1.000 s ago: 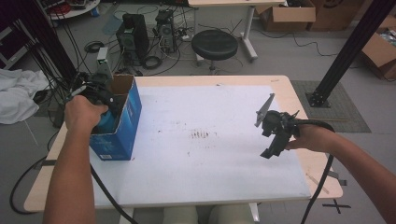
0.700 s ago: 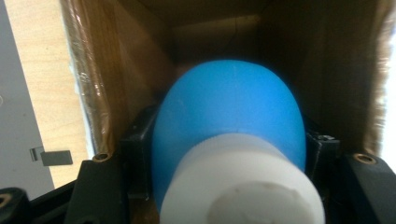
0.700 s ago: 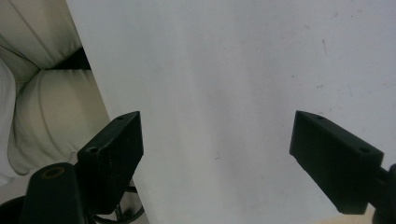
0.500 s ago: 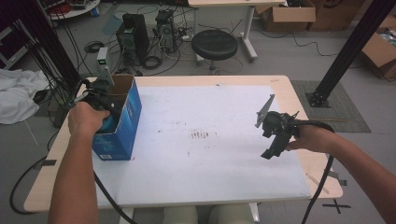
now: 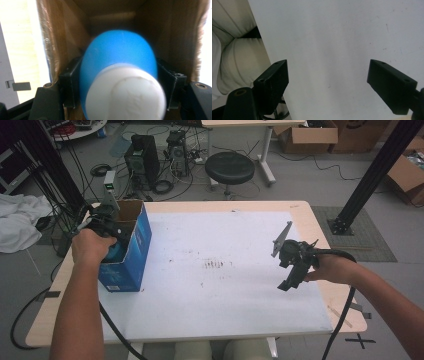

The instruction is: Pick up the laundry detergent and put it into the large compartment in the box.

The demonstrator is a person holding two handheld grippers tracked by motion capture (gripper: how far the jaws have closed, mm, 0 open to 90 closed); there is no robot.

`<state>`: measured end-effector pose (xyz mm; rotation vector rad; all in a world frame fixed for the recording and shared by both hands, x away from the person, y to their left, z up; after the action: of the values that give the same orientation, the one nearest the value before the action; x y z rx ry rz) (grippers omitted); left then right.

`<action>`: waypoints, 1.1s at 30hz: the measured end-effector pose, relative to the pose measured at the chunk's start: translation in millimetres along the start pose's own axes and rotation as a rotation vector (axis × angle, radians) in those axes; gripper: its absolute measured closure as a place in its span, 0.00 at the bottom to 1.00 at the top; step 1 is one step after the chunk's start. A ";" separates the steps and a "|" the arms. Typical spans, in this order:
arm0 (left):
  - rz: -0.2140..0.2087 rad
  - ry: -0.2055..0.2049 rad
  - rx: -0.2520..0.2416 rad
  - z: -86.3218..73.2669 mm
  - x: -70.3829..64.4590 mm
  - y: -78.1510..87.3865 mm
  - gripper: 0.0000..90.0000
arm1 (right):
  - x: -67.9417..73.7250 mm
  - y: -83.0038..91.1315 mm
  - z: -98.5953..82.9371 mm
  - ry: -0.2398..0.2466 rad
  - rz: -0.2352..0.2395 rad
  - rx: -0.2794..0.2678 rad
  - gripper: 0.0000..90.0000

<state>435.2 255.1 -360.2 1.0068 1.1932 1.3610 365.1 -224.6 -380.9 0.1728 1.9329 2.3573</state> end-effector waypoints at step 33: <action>0.002 0.037 -0.125 8.1 -3.8 88.8 0.28 | 8.3 9.9 -0.6 0.003 -0.008 -0.012 0.19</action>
<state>429.2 253.4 -271.1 0.8983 1.1197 1.4433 356.8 -225.9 -371.1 0.1596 1.9162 2.3652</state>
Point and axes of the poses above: each handheld gripper's, and its own axes: y roughly backward along the jaws, z roughly out of its top, x roughly to its left, the point moved 8 cm from there along -y, roughly forward along the jaws, and after that the axes turned 8 degrees about y, right-handed, at the moved point
